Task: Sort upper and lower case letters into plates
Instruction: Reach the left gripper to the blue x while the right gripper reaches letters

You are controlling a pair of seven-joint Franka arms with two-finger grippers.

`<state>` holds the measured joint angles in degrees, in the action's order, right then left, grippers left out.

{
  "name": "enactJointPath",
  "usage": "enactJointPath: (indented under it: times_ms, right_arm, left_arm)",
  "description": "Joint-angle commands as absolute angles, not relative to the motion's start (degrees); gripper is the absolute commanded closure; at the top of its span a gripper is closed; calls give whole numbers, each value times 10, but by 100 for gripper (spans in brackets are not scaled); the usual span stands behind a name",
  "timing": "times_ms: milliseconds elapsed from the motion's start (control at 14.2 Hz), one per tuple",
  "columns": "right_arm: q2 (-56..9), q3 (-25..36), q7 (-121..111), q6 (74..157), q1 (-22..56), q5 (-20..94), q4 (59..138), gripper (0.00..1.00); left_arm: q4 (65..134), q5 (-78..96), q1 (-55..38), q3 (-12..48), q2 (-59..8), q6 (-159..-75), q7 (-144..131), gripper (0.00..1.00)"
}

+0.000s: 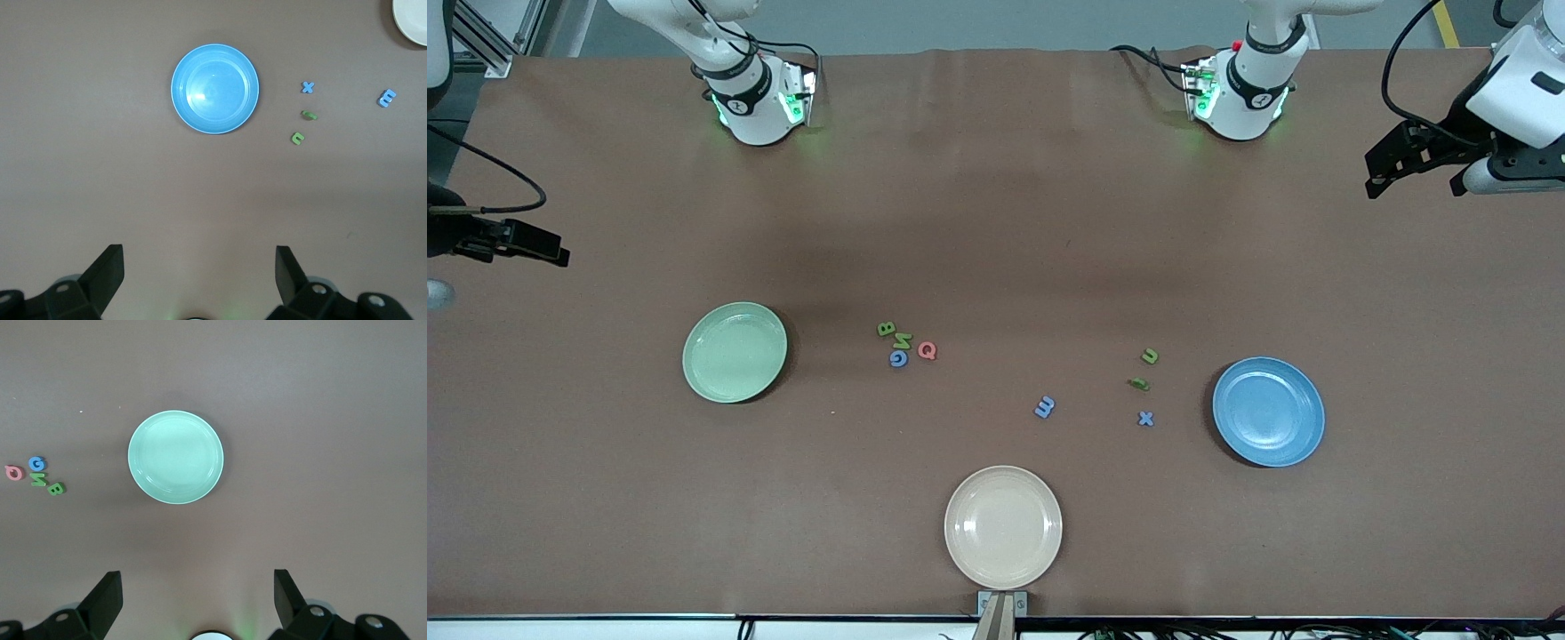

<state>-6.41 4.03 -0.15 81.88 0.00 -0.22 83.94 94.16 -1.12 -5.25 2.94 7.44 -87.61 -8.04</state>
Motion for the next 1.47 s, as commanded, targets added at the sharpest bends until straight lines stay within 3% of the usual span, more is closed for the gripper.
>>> enactJointPath:
  times_ms: [0, 211, 491, 1404]
  right_arm:
    - [-7, 34, -6, 824, -4, 7, 889, 0]
    - [18, 33, -6, 818, -2, 7, 896, 0]
    - [54, 33, -6, 816, -2, 8, 909, 0]
    - [59, 31, -4, 802, -4, 25, 882, 0]
  left_arm:
    - [927, -4, -54, 30, 69, -863, -69, 0]
    - [916, -12, -60, 30, 56, -864, -69, 0]
    - [880, -10, -68, 69, -34, -854, -128, 0]
    - [955, -13, -112, 97, -275, -1202, -467, 0]
